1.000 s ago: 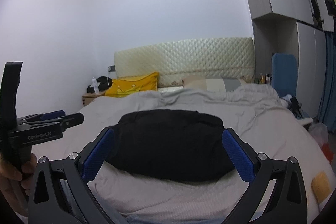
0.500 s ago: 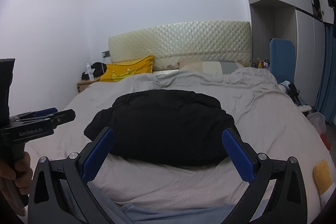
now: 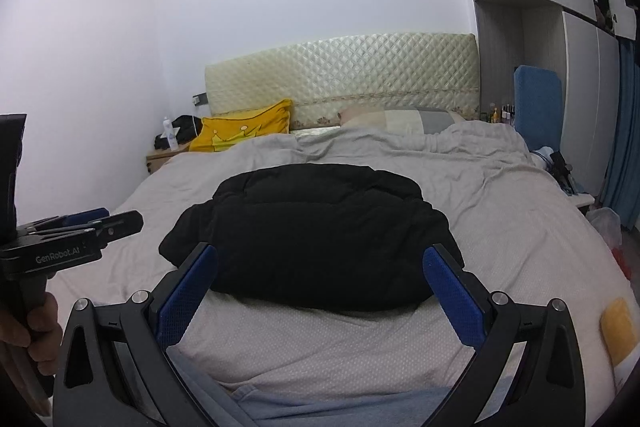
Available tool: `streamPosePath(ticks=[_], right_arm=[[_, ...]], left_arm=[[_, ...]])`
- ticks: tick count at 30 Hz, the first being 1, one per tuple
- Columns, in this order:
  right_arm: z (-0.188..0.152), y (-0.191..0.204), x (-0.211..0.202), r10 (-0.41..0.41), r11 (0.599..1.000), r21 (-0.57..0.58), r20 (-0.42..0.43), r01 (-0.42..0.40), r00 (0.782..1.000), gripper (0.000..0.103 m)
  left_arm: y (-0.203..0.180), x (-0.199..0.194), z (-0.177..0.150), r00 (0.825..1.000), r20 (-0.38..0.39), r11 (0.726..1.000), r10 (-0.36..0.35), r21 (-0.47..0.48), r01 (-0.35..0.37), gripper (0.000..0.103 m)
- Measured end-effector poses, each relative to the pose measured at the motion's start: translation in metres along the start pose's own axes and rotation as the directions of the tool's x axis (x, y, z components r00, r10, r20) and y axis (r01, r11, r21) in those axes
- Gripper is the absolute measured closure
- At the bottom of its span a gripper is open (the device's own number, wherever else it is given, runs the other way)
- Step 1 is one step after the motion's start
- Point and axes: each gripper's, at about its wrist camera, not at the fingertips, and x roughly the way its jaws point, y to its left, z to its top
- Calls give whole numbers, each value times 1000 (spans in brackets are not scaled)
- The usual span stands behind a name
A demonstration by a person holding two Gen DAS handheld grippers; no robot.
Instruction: Fold large clothes
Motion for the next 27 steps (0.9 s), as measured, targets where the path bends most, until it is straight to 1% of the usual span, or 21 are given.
streamPosePath(ticks=[21,27], right_arm=[[-2,-5,-1,-7,1000,11,6,7,1000,0],[-2,-6,-2,-12,1000,19,3,12,1000,0]], left_arm=[[-1,-2,0,1000,7,1000,-5,-10,5,29],[-4,-2,0,1000,16,1000,11,-2,-11,29]])
